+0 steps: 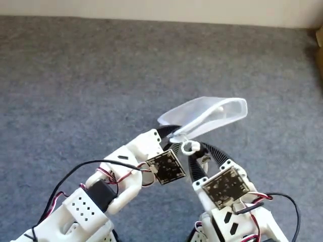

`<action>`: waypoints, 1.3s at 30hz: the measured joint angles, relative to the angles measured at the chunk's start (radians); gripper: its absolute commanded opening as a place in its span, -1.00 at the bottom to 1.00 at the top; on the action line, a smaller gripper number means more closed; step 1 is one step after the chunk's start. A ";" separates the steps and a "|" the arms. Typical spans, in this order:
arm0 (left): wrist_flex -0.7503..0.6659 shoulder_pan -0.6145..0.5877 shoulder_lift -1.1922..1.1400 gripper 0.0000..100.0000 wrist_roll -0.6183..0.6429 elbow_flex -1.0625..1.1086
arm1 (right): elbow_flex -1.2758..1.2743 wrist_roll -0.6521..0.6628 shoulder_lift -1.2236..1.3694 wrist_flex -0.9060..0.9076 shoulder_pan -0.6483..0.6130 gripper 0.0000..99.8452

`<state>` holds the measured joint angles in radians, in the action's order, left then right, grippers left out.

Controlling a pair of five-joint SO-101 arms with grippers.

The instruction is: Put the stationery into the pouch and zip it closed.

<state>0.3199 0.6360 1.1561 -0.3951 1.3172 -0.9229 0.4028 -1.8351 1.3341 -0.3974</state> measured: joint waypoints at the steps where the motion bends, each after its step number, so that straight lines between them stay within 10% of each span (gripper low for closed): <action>1: 0.000 -0.002 0.000 -0.99 0.000 0.000 | 0.000 -0.023 0.002 -0.011 0.003 -0.99; 39: -0.023 -0.008 0.023 -0.99 -0.002 0.006 | -0.249 -0.226 0.002 -0.514 0.417 -0.99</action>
<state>0.2969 0.6283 1.1792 -0.3966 1.3234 -1.1715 0.1772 -1.8336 0.8201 0.0199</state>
